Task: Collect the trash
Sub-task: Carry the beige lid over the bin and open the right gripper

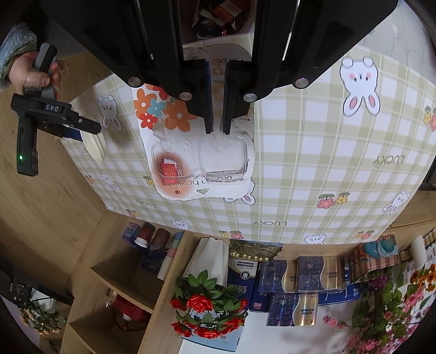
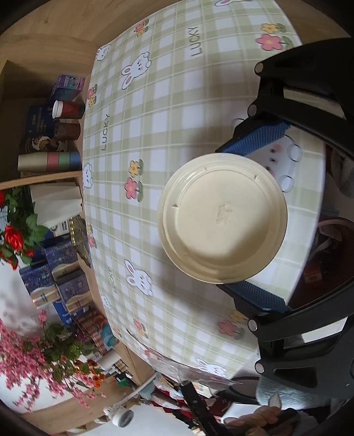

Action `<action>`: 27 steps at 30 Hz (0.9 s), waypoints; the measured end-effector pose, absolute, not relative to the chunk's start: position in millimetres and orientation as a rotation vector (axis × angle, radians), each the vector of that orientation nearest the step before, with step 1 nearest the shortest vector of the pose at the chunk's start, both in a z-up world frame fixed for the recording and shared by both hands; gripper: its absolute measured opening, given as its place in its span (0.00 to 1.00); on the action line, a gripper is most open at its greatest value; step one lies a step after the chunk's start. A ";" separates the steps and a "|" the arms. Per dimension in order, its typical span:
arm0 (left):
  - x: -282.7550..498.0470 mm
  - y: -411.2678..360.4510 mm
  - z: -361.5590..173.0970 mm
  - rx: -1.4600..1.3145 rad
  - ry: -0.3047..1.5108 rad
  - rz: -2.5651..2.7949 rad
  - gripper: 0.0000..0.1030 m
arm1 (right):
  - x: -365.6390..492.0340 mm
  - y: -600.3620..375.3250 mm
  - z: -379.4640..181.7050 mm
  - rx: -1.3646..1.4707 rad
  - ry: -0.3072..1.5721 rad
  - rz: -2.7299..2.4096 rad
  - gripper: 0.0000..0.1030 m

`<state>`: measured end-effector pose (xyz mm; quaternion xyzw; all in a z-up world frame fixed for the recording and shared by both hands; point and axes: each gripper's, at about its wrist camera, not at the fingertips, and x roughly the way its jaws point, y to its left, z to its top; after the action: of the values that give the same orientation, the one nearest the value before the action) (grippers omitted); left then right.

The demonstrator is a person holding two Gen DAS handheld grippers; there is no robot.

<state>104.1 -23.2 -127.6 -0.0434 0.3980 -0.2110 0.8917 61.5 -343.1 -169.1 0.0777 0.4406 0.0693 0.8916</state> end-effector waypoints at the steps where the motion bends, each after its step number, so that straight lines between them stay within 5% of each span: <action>1: 99.5 -20.5 -128.4 -0.093 0.826 -0.437 0.07 | 57.0 -340.7 -169.1 0.156 0.913 0.148 0.83; 27: 18.5 37.4 -164.1 -0.154 0.846 -0.384 0.07 | -39.8 -243.2 -225.3 0.030 1.018 0.334 0.83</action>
<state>18.5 37.4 -164.1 -0.0740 0.4077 -0.1850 0.8911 -39.8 -243.2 -225.3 0.0145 0.4851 0.1589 0.8598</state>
